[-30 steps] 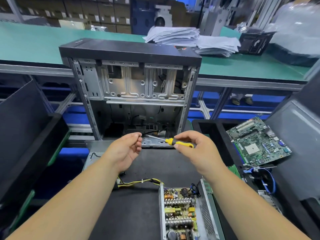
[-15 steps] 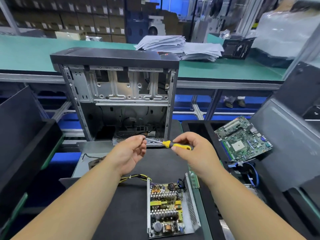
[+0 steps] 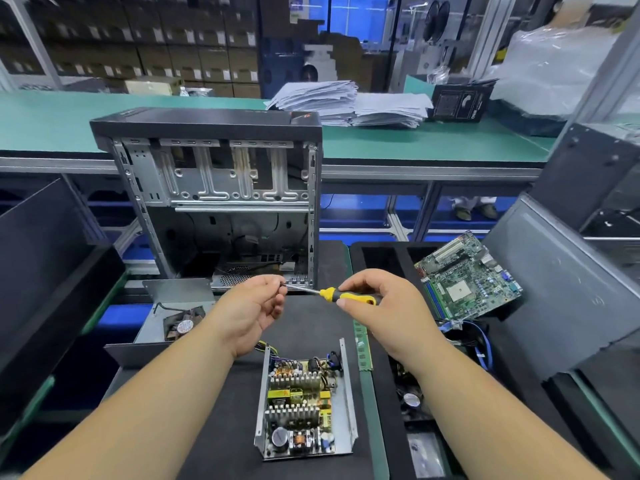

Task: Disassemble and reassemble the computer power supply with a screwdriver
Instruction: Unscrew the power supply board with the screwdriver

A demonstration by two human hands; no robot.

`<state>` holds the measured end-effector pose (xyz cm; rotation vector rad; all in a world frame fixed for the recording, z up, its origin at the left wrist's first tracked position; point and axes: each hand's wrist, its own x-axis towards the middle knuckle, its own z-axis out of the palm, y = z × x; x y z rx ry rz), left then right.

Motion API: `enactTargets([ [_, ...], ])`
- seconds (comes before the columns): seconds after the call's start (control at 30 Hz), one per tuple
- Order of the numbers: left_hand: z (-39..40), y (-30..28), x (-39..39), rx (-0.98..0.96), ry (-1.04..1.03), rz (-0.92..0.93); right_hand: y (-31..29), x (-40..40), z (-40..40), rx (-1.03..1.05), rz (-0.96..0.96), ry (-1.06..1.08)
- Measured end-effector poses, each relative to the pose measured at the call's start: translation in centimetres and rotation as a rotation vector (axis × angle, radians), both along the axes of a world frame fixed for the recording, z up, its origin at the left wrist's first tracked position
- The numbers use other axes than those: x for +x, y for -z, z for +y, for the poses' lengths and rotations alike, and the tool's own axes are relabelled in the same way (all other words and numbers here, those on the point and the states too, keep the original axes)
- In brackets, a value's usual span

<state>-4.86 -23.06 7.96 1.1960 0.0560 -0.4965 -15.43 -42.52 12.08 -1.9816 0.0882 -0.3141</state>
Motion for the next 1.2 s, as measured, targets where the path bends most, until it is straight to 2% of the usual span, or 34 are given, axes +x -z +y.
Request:
enactTargets([
  [0.2, -1.9, 0.0, -2.0, 0.259, 0.038, -0.23, 0.0, -1.3, -2.2, 0.018, -0.01, 0.025],
  [0.3, -2.8, -0.2, -3.0, 0.311, 0.051, -0.323, 0.0, -1.8, -3.2, 0.066, -0.028, 0.078],
  [0.4, -3.4, -0.3, -4.0, 0.321, 0.075, -0.37, 0.3, -2.1, -4.3, 0.118, 0.041, 0.135],
  [0.47, -3.6, -0.3, -4.6, 0.317, 0.064, -0.386, 0.6, -2.3, -5.1, 0.131, 0.099, 0.144],
  [0.6, -3.6, -0.2, -6.0, 0.302, 0.031, -0.383, 0.9, -2.7, -5.7, 0.328, 0.084, 0.103],
  [0.8, -3.6, 0.2, -8.1, 0.296, -0.013, -0.321, 1.3, -3.9, -5.8, 0.324, 0.012, 0.039],
  [1.1, -2.3, 0.5, -9.1, 0.294, 0.041, -0.386, 1.5, -5.1, -4.9, 0.3, 0.025, 0.061],
  [1.2, -1.1, 1.8, -8.6, 0.432, 0.073, -0.439, 1.8, -5.5, -4.4, 0.253, 0.026, 0.107],
])
